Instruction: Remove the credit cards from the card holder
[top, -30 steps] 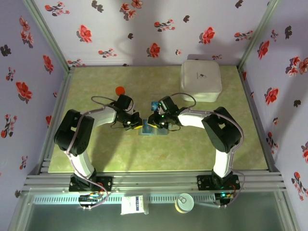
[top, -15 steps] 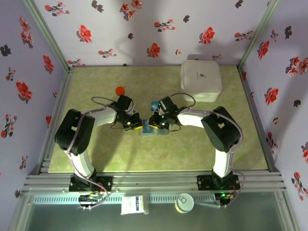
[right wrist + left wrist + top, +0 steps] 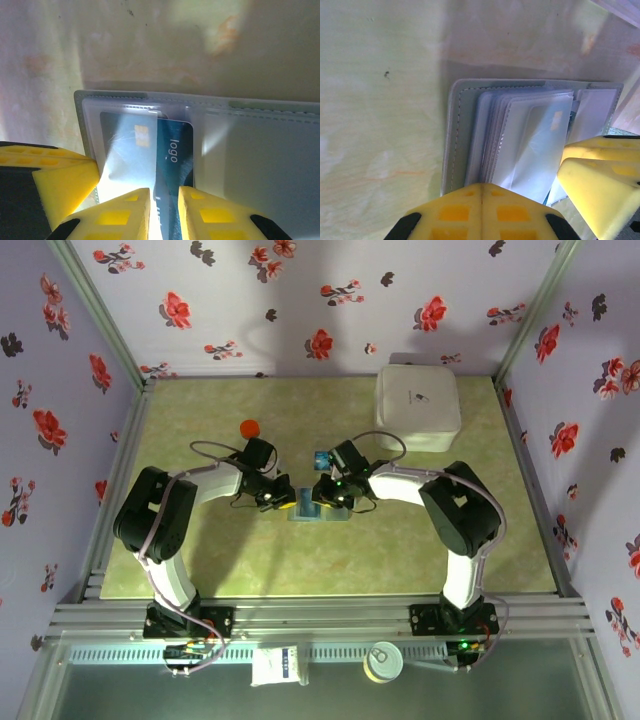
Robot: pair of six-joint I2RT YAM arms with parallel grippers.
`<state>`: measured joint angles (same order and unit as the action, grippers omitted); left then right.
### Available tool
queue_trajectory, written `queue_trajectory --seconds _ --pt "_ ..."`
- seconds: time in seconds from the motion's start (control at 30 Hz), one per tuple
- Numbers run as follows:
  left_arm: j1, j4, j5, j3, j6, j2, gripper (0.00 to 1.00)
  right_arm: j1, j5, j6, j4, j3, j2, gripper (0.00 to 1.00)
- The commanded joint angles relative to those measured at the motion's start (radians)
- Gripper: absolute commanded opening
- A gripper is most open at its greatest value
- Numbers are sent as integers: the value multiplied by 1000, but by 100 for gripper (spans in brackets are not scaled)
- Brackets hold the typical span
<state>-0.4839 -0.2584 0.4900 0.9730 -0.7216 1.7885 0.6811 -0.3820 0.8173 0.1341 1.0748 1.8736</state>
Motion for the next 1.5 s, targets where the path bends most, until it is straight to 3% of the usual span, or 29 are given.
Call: queue_trajectory --seconds 0.0,0.33,0.63,1.47 --pt "7 -28 -6 -8 16 -28 5 6 34 -32 52 17 -43 23" --pt "0 -104 -38 71 35 -69 4 -9 22 -12 24 -21 -84 23" --pt "-56 -105 -13 130 43 11 0 -22 -16 3 16 -35 -64 24" --pt "-56 -122 -26 96 71 77 0 -49 -77 31 -71 -65 22 24"
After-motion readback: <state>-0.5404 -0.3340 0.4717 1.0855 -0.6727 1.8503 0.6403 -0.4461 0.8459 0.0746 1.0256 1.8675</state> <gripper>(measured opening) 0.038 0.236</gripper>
